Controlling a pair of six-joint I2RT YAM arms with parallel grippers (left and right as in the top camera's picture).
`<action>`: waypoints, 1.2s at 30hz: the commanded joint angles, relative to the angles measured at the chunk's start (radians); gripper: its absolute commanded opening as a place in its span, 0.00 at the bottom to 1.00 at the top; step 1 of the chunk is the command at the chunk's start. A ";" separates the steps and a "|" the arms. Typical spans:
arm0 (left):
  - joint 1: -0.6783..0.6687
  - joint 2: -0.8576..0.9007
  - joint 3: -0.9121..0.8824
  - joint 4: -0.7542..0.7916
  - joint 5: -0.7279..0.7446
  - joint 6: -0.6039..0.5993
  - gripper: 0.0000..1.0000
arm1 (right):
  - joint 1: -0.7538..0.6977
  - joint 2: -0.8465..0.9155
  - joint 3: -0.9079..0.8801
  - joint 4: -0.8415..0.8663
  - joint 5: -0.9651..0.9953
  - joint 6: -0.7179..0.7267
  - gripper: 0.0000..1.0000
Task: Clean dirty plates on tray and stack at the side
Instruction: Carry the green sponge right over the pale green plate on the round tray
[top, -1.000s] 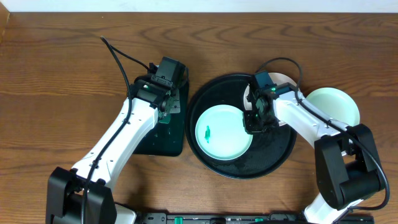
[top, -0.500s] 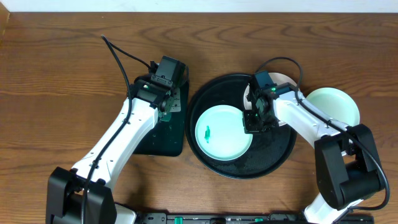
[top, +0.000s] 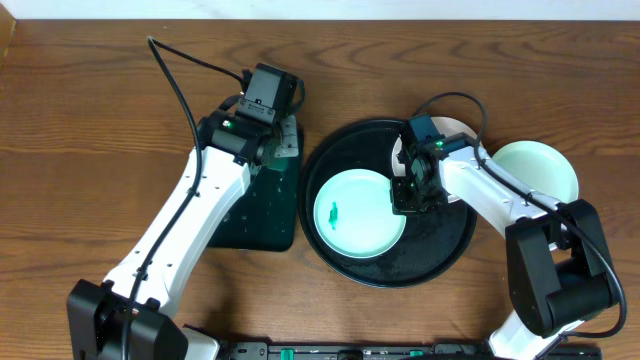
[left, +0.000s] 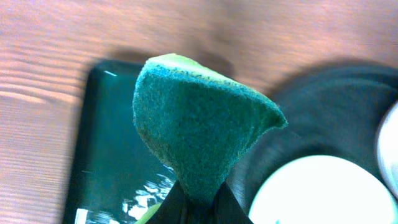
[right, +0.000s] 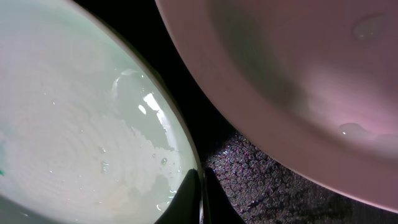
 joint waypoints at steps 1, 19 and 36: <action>-0.019 -0.006 0.000 0.002 0.207 -0.030 0.08 | 0.009 0.003 0.000 -0.004 -0.007 0.013 0.01; -0.228 0.023 -0.049 0.006 0.225 -0.202 0.08 | 0.009 0.003 0.000 -0.004 -0.007 0.013 0.02; -0.272 0.192 -0.049 0.024 0.164 -0.220 0.08 | 0.009 0.003 0.000 -0.004 -0.007 0.013 0.02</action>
